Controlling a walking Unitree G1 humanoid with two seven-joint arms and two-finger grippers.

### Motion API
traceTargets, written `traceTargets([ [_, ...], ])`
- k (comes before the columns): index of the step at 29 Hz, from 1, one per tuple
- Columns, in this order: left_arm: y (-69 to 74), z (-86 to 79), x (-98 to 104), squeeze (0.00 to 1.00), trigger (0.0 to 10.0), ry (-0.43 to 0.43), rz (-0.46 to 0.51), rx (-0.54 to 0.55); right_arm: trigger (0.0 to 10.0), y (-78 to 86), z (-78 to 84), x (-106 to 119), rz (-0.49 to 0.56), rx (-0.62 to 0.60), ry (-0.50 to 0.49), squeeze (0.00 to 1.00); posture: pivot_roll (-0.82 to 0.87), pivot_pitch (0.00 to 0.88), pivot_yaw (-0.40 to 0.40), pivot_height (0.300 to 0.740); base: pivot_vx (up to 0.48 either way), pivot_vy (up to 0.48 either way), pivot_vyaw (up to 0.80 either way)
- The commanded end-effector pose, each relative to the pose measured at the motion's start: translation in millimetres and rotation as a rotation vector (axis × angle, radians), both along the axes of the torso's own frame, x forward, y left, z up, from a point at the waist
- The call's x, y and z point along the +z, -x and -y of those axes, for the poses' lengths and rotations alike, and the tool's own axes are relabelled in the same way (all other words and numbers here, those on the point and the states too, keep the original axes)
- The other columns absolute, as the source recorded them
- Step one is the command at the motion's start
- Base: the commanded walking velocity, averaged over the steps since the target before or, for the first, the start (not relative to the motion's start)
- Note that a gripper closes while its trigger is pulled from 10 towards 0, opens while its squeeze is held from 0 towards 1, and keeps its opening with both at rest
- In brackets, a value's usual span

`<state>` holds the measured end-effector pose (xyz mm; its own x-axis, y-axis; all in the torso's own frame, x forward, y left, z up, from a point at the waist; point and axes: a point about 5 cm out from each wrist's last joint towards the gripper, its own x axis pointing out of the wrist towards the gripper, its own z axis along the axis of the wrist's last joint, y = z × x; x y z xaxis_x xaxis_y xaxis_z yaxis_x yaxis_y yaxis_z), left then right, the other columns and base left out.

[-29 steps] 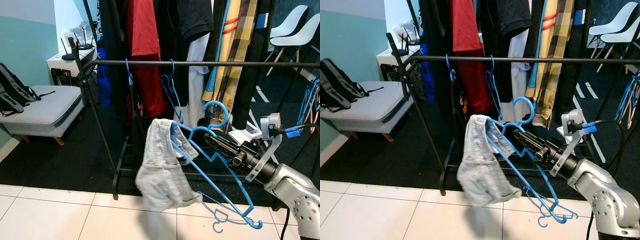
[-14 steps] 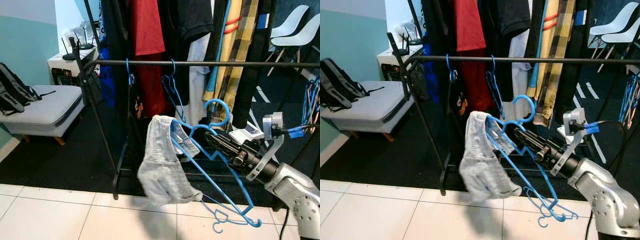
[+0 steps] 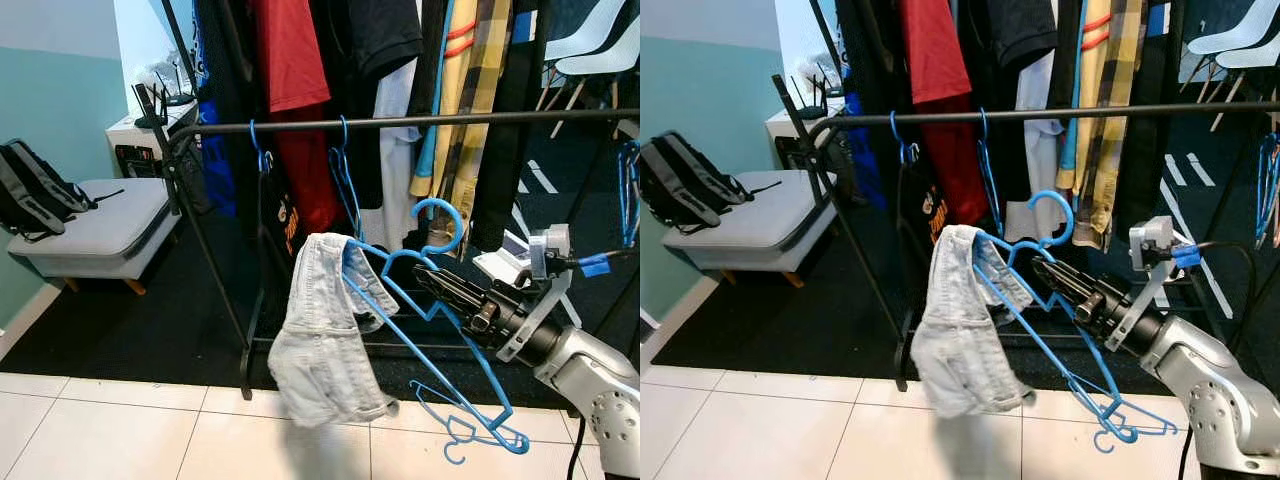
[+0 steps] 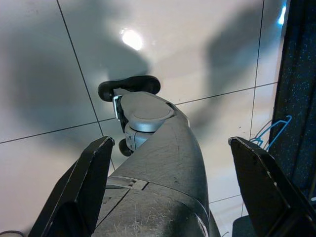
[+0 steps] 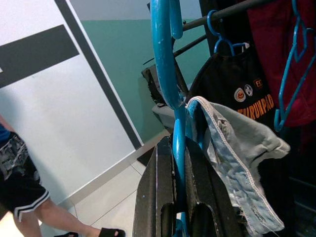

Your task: Hang hanger

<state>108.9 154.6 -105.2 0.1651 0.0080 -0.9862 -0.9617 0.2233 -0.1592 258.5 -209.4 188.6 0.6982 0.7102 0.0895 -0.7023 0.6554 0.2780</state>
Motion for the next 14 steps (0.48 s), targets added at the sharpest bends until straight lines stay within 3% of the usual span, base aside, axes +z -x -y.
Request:
traceTargets([
  [1,-192.6,-5.6,155,0.0,10.0,-0.46,1.307,-0.872,10.0,0.1,-4.1,4,0.044,0.022,-0.001,0.0,-0.15,0.0,0.079,0.74,0.0,0.0,0.0],
  [6,-193.5,-5.0,157,0.0,10.0,-0.462,1.315,-0.85,10.0,1.3,-4.8,4,0.039,0.031,0.007,0.0,-0.15,0.0,0.071,0.74,0.0,0.0,0.0],
  [8,-209.6,-1.8,188,0.0,10.0,-0.495,1.424,-0.817,10.0,1.1,-7.2,8,0.051,0.047,0.008,0.0,-0.15,0.0,0.062,0.74,0.0,0.0,0.0],
  [9,-209.6,-1.8,188,0.0,10.0,-0.495,1.424,-0.817,10.0,1.1,-7.2,8,0.051,0.047,0.008,0.0,-0.15,0.0,0.062,0.74,0.0,0.0,0.0],
  [10,-218.9,-0.9,209,0.0,10.0,-0.519,1.489,-0.795,10.0,0.7,-8.6,10,0.056,0.054,0.01,0.0,-0.15,0.0,0.061,0.74,0.0,0.0,0.0],
  [11,-218.9,-0.9,209,0.0,10.0,-0.519,1.489,-0.795,10.0,0.7,-8.6,10,0.056,0.054,0.01,0.0,-0.15,0.0,0.061,0.74,0.0,0.0,0.0],
  [13,-236.3,-0.4,255,0.0,10.0,-0.592,1.621,-0.776,10.0,-0.6,-12.3,14,0.069,0.069,0.016,0.0,-0.14,0.0,0.058,0.74,0.0,0.0,0.0],
  [14,-240.5,-1.9,264,0.0,10.0,-0.612,1.641,-0.785,10.0,-1.5,-15.2,16,0.077,0.078,0.018,0.0,-0.14,0.0,0.058,0.74,0.0,0.0,0.0],
])
